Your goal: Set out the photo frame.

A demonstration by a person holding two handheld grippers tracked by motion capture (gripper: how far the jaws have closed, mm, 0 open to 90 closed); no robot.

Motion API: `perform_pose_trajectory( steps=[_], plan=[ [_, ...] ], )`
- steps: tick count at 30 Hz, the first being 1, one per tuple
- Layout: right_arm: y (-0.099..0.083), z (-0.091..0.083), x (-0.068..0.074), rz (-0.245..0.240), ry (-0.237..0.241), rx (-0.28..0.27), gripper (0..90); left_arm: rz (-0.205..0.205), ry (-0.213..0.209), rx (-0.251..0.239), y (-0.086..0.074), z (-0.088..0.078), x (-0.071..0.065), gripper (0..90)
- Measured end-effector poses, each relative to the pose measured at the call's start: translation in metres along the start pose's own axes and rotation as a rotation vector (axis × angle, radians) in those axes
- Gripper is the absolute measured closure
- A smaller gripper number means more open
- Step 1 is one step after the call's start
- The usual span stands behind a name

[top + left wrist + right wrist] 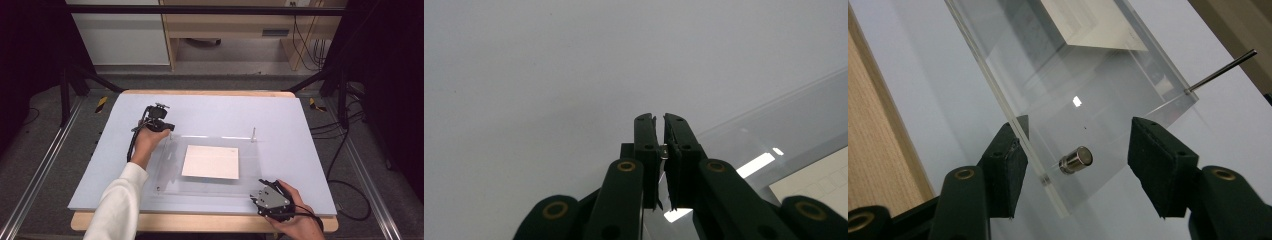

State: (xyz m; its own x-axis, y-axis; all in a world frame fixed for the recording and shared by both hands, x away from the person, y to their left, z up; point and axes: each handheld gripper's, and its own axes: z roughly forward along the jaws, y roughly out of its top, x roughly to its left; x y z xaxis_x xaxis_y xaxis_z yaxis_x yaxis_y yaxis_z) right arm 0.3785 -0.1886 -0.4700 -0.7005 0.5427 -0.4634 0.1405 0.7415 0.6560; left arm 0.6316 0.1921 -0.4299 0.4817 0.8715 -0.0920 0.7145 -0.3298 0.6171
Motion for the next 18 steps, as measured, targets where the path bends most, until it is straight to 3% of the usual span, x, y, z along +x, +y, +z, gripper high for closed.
perform_pose_trajectory(
  steps=[13, 18],
  plan=[
    [0.003, -0.001, -0.001, 0.022, -0.012, -0.009, 42.5, -0.009, 0.008, -0.018, -0.001, 0.0, -0.001, 84.0],
    [0.004, -0.001, 0.0, 0.027, -0.014, -0.006, 43.3, -0.01, 0.008, -0.084, -0.005, -0.01, 0.001, 70.4]
  ],
)
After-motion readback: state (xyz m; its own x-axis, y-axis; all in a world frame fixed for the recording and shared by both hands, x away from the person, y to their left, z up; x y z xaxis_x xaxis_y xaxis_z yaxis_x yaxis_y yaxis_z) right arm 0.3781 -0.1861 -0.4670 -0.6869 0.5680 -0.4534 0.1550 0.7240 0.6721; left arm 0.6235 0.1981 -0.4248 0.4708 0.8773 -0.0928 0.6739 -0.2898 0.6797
